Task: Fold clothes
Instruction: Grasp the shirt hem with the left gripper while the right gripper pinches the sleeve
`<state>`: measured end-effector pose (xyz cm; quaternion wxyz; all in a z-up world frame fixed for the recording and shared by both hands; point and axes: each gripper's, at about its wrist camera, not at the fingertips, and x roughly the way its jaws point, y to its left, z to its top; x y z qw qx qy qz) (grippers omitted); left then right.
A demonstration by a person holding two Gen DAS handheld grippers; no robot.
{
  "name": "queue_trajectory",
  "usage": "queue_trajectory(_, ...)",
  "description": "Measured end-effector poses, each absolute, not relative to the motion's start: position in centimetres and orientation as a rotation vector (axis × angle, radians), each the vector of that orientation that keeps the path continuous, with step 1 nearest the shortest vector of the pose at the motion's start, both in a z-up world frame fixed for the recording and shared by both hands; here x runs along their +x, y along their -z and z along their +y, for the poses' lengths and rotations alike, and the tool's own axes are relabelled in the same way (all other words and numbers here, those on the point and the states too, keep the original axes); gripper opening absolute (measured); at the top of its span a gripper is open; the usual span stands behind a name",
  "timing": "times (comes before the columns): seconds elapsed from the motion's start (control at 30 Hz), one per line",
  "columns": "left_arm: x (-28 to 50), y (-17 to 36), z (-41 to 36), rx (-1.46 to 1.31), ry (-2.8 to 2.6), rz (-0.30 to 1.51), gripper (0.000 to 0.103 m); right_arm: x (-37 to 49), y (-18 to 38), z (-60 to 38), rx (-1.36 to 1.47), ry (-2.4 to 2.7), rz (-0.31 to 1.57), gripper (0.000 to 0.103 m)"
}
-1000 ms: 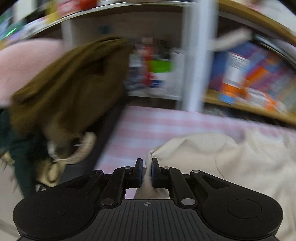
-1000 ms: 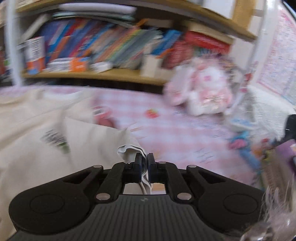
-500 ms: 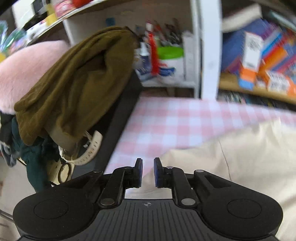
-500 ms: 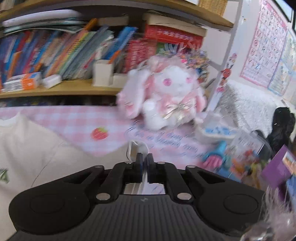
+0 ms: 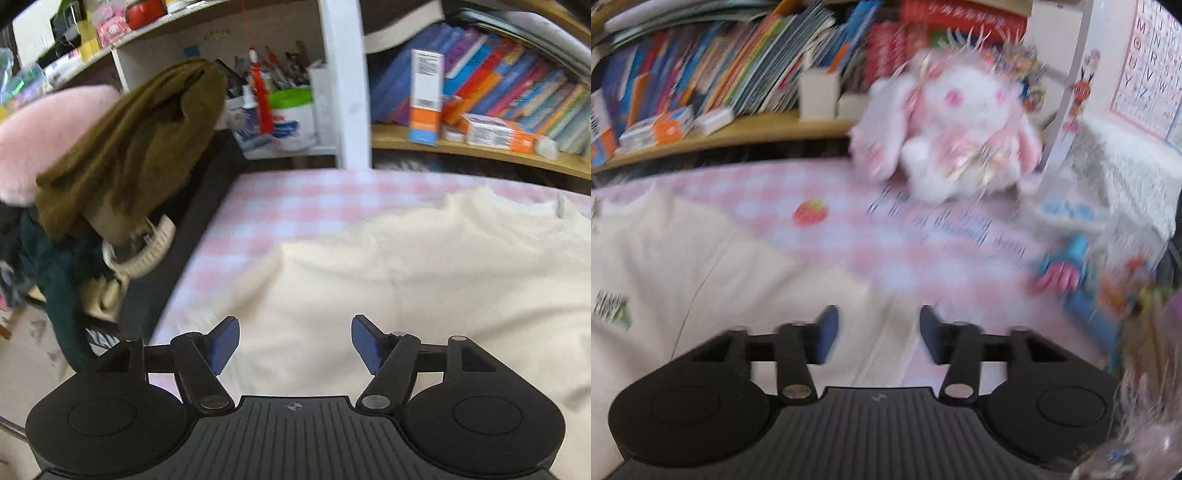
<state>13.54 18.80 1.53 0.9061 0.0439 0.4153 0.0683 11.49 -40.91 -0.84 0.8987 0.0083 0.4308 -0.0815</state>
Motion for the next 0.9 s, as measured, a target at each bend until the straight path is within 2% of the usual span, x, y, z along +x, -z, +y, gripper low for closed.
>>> queue_trajectory(0.1, 12.0, -0.6, 18.5, 0.072, -0.146, 0.882, 0.069, 9.7, 2.5, -39.5, 0.02, 0.18, 0.936, 0.046)
queue_trajectory(0.2, 11.0, 0.3, 19.1, 0.012, -0.167, 0.906, 0.069, 8.7, 3.4, -39.2, 0.06, 0.192, 0.942, 0.039)
queue_trajectory(0.23, 10.8, 0.4, 19.6, -0.02, -0.176, 0.907, 0.069, 8.6, 3.3, -39.1, 0.069, 0.191, 0.943, 0.033)
queue_trajectory(0.27, 10.6, 0.6, 20.1, -0.051, -0.186, 0.906, 0.069, 8.7, 3.2, -38.9, 0.052, 0.18, 0.946, 0.017)
queue_trajectory(0.33, 10.3, 0.8, 21.2, -0.114, -0.205, 0.905, 0.069, 9.0, 2.9, -38.3, -0.012, 0.155, 0.955, 0.009)
queue_trajectory(0.47, 9.9, 1.0, 22.4, -0.172, -0.233, 0.909, 0.069, 10.6, 3.3, -37.8, -0.23, 0.157, 0.944, 0.008)
queue_trajectory(0.77, 11.5, 1.4, 22.3, -0.104, -0.25, 0.922, 0.071, 13.5, 3.3, -39.3, -0.327, 0.241, 0.948, 0.01)
queue_trajectory(0.9, 13.2, 2.1, 23.8, -0.169, -0.28, 0.925, 0.073, 13.8, 3.0, -39.5, -0.325, 0.257, 0.944, 0.026)
